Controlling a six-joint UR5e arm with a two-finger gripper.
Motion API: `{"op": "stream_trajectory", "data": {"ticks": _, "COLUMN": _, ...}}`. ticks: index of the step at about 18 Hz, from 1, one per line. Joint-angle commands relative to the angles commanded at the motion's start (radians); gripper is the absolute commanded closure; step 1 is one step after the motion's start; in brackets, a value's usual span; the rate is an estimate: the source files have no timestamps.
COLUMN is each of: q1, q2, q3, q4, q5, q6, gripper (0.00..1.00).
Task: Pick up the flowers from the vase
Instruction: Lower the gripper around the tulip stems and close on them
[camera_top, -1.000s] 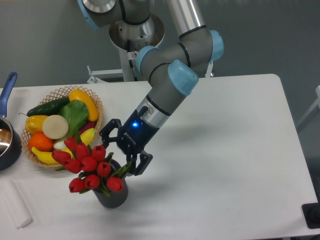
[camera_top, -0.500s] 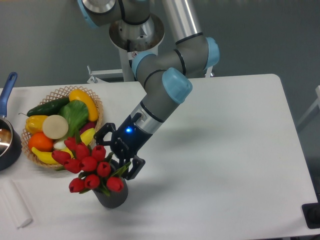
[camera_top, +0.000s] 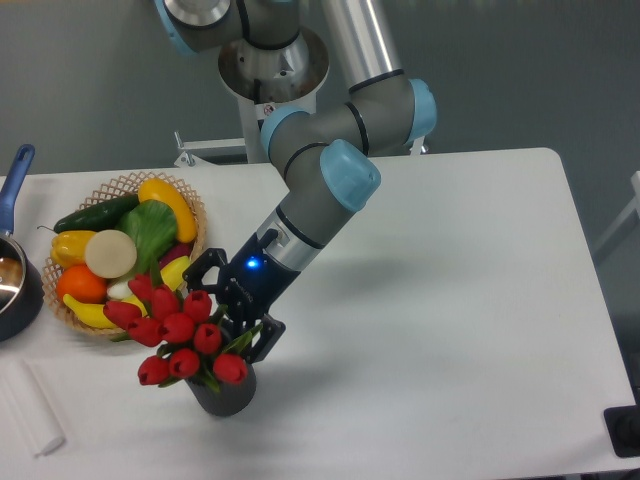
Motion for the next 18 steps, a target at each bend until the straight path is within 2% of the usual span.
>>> {"op": "stream_trajectory", "data": {"ticks": 4, "q1": -0.011, "q2": -0.008, "q3": 0.017, "q4": 0.000, "q5": 0.000, "q6": 0.002, "gripper": 0.23}}
{"op": "stream_trajectory", "data": {"ticks": 6, "q1": -0.011, "q2": -0.006, "q3": 0.018, "q4": 0.000, "q5": 0.000, "q6": 0.002, "gripper": 0.37}}
{"op": "stream_trajectory", "data": {"ticks": 10, "q1": -0.011, "q2": -0.008, "q3": 0.020, "q4": 0.000, "q5": 0.000, "q6": 0.002, "gripper": 0.50}}
{"op": "stream_trajectory", "data": {"ticks": 14, "q1": -0.011, "q2": -0.005, "q3": 0.020, "q4": -0.002, "q5": 0.002, "q6": 0.002, "gripper": 0.56}}
{"op": "stream_trajectory", "data": {"ticks": 18, "q1": -0.008, "q2": 0.000, "q3": 0.012, "q4": -0.002, "q5": 0.000, "q6": 0.002, "gripper": 0.57}}
